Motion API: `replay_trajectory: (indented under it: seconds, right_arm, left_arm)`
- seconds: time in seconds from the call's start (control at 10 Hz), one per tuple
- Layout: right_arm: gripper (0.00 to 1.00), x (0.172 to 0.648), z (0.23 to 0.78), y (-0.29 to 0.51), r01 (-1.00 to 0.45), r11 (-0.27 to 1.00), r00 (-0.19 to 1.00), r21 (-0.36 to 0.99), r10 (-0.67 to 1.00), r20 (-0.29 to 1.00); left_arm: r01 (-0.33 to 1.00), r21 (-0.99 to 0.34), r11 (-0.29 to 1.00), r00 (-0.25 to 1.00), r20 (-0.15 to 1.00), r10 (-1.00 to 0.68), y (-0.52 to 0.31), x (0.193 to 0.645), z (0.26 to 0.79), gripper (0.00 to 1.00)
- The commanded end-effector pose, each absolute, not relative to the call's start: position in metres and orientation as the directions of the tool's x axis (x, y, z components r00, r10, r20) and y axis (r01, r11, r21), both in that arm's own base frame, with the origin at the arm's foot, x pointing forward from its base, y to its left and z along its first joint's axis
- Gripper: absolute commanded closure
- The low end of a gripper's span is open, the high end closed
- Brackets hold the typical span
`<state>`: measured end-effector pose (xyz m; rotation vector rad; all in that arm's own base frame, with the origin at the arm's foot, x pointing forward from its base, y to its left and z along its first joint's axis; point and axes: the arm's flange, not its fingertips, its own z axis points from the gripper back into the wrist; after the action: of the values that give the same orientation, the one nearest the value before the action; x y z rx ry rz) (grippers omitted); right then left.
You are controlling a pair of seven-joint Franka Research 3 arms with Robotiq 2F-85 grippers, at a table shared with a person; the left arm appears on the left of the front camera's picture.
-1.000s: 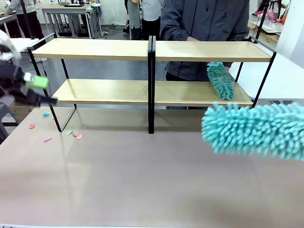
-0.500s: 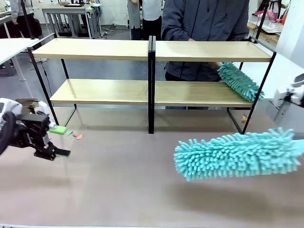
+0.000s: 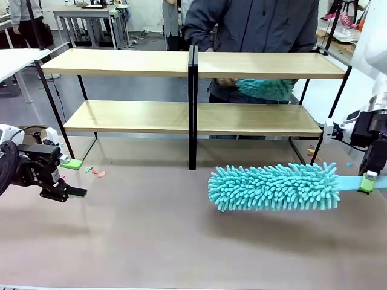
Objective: Clean the shelves.
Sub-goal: Place the Duster on the table.
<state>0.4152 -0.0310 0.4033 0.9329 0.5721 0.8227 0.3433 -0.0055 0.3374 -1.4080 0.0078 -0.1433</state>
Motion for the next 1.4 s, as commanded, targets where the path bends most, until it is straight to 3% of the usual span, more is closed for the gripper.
replay_trajectory:
  seconds: [0.0,0.2,0.3,0.4,0.5,0.7,0.8,0.9,1.1,1.3]
  right_arm:
    - [0.87,0.416,0.407,-0.029,-0.364,0.342,0.587,0.866,0.806,-0.072]
    - [0.87,0.416,0.406,-0.03,-0.366,0.346,0.583,0.864,0.809,-0.077]
    - [0.29,0.415,0.404,-0.031,-0.363,0.359,0.581,0.86,0.808,-0.093]
    - [0.3,0.412,0.403,-0.035,-0.358,0.392,0.599,0.848,0.793,-0.114]
    - [0.0,0.409,0.402,-0.046,-0.351,0.404,0.626,0.845,0.772,-0.109]
    - [0.0,0.405,0.402,-0.075,-0.326,0.418,0.709,0.848,0.701,-0.073]
    - [0.07,0.403,0.404,-0.097,-0.311,0.419,0.77,0.853,0.637,-0.033]
    - [0.0,0.402,0.407,-0.131,-0.265,0.448,0.852,0.854,0.524,-0.01]
    - [0.0,0.391,0.417,-0.185,-0.203,0.464,0.955,0.862,0.289,0.069]
    - [0.0,0.372,0.43,-0.217,-0.167,0.43,0.984,0.887,0.134,0.121]
  left_arm:
    - [0.083,-0.986,0.146,0.992,0.067,-0.11,-0.009,0.341,0.342,0.0]
    - [0.083,-0.986,0.146,0.992,0.067,-0.11,-0.009,0.341,0.342,0.0]
    - [0.083,-0.986,0.146,0.992,0.067,-0.11,-0.009,0.341,0.342,0.0]
    - [0.083,-0.986,0.146,0.992,0.067,-0.11,-0.009,0.341,0.342,0.0]
    - [0.083,-0.986,0.146,0.992,0.067,-0.11,-0.009,0.341,0.342,0.0]
    - [0.083,-0.986,0.146,0.992,0.067,-0.11,-0.009,0.341,0.342,0.0]
    - [0.083,-0.986,0.146,0.992,0.067,-0.11,-0.009,0.341,0.342,0.0]
    - [0.083,-0.986,0.146,0.992,0.067,-0.11,-0.009,0.341,0.342,0.0]
    - [0.083,-0.986,0.146,0.992,0.067,-0.11,-0.009,0.341,0.342,0.0]
    - [0.083,-0.986,0.146,0.992,0.067,-0.11,-0.009,0.341,0.342,0.0]
